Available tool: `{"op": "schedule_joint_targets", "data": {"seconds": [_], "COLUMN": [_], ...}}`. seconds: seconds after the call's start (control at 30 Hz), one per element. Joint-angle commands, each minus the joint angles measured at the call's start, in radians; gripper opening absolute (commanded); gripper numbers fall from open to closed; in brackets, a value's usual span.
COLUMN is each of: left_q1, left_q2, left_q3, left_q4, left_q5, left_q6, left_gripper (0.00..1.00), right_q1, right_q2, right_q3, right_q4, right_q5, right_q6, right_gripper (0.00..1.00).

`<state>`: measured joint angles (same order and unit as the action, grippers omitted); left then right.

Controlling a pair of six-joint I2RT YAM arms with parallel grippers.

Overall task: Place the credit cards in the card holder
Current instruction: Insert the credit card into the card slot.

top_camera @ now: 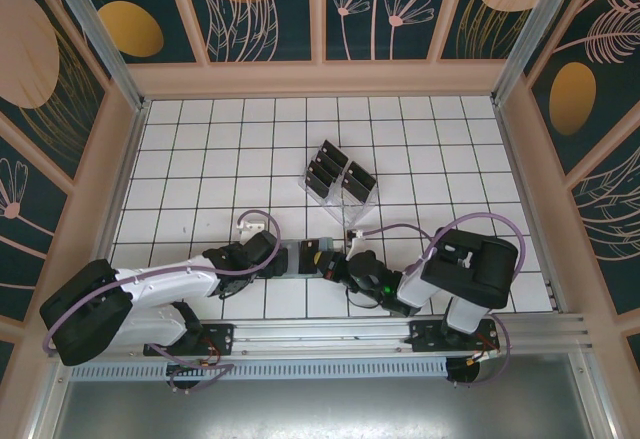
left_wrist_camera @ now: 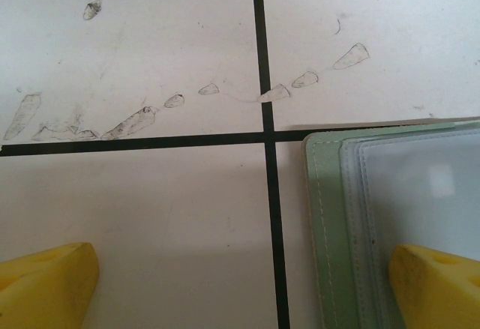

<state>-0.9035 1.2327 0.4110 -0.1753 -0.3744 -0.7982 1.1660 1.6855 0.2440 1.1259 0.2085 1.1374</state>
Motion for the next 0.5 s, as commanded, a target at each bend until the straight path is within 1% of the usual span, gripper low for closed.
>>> {"op": "schedule_joint_targets", "data": {"seconds": [0.0, 0.47], "left_q1": [-0.005, -0.006], "left_q2": [-0.005, -0.004], "left_q3": [-0.024, -0.024], "left_q4": [-0.03, -0.028], "left_q5": [0.003, 0.005], "left_q6": [-0.004, -0.003], "left_gripper": [0.98, 0.99], "right_q1": [0.009, 0.008], "right_q2": [0.029, 0.063], "right_q3": [-0.008, 0.012], "right_q4": [0.012, -0.005], "right_q5": [0.011, -0.011], "right_q6": [0.024, 0.053], "right_gripper": [0.0, 0.0]}}
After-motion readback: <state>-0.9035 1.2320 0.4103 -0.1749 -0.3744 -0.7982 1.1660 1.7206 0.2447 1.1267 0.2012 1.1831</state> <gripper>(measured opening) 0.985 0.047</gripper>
